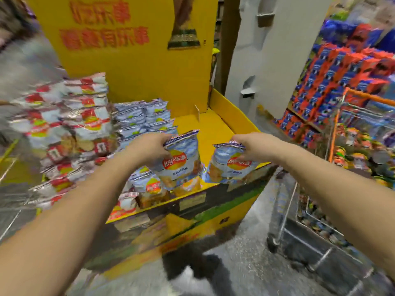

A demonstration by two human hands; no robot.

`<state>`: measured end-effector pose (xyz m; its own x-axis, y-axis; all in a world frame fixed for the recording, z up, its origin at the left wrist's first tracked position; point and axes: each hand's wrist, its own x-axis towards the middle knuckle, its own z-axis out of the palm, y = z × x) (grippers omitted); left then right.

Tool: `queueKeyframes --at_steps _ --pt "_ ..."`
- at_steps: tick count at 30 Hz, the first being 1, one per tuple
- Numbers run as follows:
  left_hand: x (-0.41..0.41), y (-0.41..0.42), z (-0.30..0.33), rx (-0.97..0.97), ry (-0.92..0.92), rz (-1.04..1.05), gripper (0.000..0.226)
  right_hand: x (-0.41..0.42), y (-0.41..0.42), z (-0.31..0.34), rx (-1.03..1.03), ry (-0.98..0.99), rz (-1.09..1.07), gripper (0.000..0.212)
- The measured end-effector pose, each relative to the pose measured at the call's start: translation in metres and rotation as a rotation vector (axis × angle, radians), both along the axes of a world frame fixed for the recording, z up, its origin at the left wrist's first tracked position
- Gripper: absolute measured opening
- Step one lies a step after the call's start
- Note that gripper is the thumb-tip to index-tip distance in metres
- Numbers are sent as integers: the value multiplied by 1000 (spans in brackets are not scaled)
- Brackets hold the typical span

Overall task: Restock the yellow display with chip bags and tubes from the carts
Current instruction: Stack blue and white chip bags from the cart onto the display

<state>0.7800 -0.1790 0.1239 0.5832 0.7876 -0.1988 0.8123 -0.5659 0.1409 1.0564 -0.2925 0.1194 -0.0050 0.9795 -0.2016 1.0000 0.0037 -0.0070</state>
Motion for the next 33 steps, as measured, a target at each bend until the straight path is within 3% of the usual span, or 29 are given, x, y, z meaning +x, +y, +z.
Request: queueKeyframes --at_steps 6,14,21,26,30,33 --pt "-35 32 -26 -61 60 37 56 -39 63 -18 -71 -141 120 45" --pt "-38 49 -88 -132 69 35 31 -50 113 -60 -186 -251 222 59" --pt "-26 55 -133 -178 195 5 29 -47 143 -101 -249 -213 328 57" --pt "-29 58 -162 -245 247 69 45 -51 156 -143 -315 -143 431 55" --pt "-28 56 -178 -255 259 91 31 -53 160 -174 -344 -117 475 46" --pt "-30 51 -188 -244 256 106 43 -58 156 -196 -337 -103 496 45"
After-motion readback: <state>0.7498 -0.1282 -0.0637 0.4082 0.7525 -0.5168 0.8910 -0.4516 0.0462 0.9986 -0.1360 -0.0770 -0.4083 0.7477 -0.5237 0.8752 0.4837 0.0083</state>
